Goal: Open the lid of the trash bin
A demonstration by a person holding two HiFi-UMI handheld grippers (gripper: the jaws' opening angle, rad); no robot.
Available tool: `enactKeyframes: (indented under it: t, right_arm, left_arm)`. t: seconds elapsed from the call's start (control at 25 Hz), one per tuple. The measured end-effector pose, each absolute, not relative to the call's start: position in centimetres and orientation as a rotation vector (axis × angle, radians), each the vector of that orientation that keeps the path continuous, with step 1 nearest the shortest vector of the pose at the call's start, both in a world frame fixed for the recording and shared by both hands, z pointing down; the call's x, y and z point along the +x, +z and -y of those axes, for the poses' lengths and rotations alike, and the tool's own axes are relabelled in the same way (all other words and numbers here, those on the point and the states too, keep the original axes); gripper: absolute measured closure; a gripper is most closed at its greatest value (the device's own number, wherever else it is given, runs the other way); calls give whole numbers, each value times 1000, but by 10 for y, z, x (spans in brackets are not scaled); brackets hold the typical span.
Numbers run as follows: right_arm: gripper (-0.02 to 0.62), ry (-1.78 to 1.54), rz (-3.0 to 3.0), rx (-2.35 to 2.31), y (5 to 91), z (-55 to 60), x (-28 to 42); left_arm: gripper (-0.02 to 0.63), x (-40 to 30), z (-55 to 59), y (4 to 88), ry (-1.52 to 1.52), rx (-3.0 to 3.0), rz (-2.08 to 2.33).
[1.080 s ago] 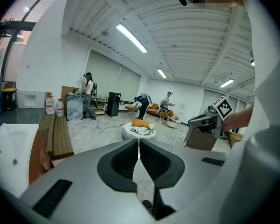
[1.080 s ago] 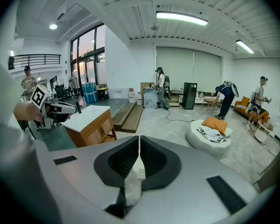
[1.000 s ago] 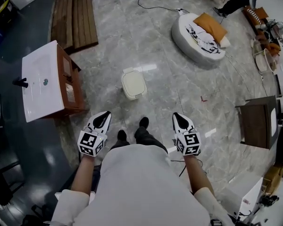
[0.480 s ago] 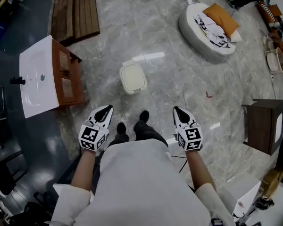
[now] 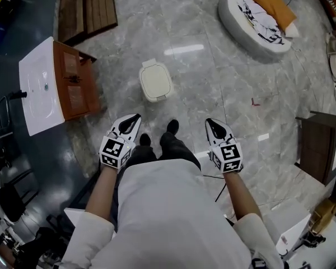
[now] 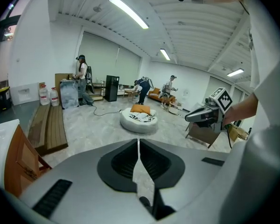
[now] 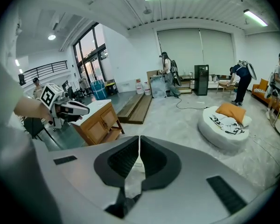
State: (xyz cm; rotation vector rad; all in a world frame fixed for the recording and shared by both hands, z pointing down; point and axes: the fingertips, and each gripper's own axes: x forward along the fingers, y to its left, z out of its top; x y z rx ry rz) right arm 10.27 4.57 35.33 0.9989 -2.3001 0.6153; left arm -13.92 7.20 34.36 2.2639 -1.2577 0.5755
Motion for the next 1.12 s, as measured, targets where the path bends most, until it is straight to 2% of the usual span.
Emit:
enactKeyframes:
  t: [0.56,1.12]
  right_arm:
    - [565,779,2228,1022,421,-44,112]
    - [565,972,2083,1100,511,-60,100]
  left_arm:
    - [578,-97,-46,428,717,2242,1083]
    - [578,-94,-34,569,853,2196,892]
